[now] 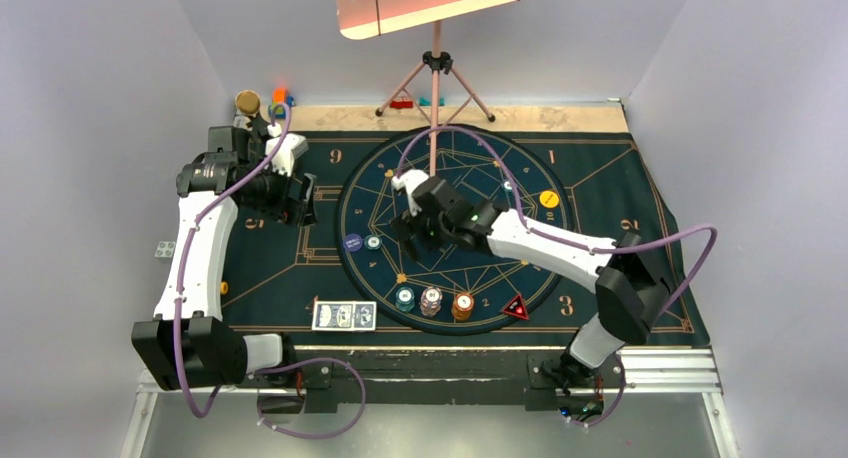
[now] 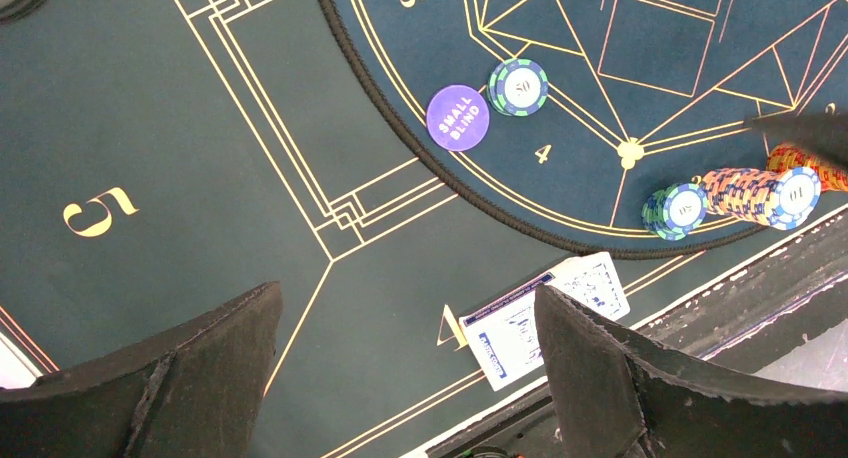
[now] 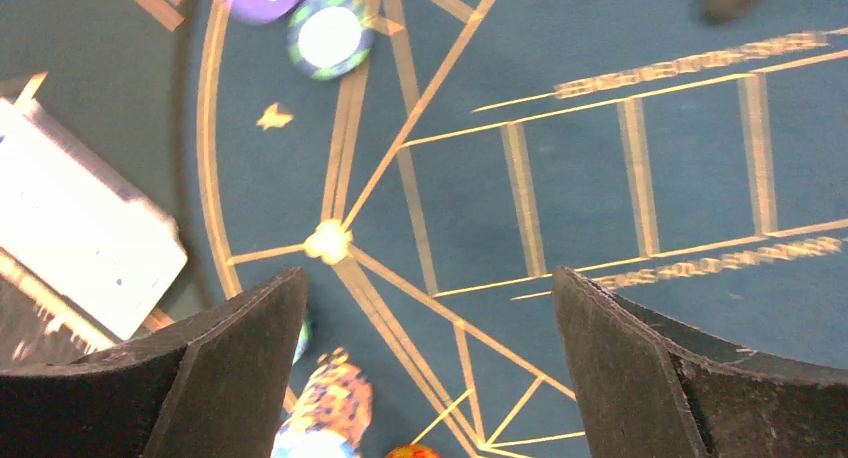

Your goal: Distribute texas hold em gaming equipment

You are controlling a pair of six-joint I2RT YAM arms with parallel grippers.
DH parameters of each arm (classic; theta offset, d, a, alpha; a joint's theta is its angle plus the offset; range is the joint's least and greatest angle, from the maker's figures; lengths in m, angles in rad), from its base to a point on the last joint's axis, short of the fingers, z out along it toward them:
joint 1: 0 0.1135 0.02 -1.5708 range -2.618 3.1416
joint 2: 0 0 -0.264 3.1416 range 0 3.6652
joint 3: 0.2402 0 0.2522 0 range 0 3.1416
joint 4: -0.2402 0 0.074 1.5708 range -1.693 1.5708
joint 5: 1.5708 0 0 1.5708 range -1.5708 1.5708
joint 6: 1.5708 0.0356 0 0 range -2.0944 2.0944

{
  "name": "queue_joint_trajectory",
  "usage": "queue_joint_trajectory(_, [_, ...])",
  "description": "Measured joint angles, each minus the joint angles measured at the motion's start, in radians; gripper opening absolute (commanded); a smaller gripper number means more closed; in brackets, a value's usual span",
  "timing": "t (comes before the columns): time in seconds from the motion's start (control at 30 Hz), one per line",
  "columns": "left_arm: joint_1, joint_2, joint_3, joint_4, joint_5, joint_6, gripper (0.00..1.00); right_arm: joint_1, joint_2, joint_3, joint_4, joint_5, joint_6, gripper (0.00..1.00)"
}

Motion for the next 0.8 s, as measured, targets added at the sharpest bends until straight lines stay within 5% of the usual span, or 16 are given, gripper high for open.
queue_joint_trajectory(0.3, [0.000,0.000,0.000,-0.003,0.000,-0.002,1.00,0.132,0.065,-0.019,-0.034,-0.214,-0.144,0.98])
queue_joint_trajectory(0.8, [0.000,-0.011,0.023,-0.024,-0.005,-0.002,1.00,0.234,0.227,0.036,-0.111,-0.244,-0.254,0.98])
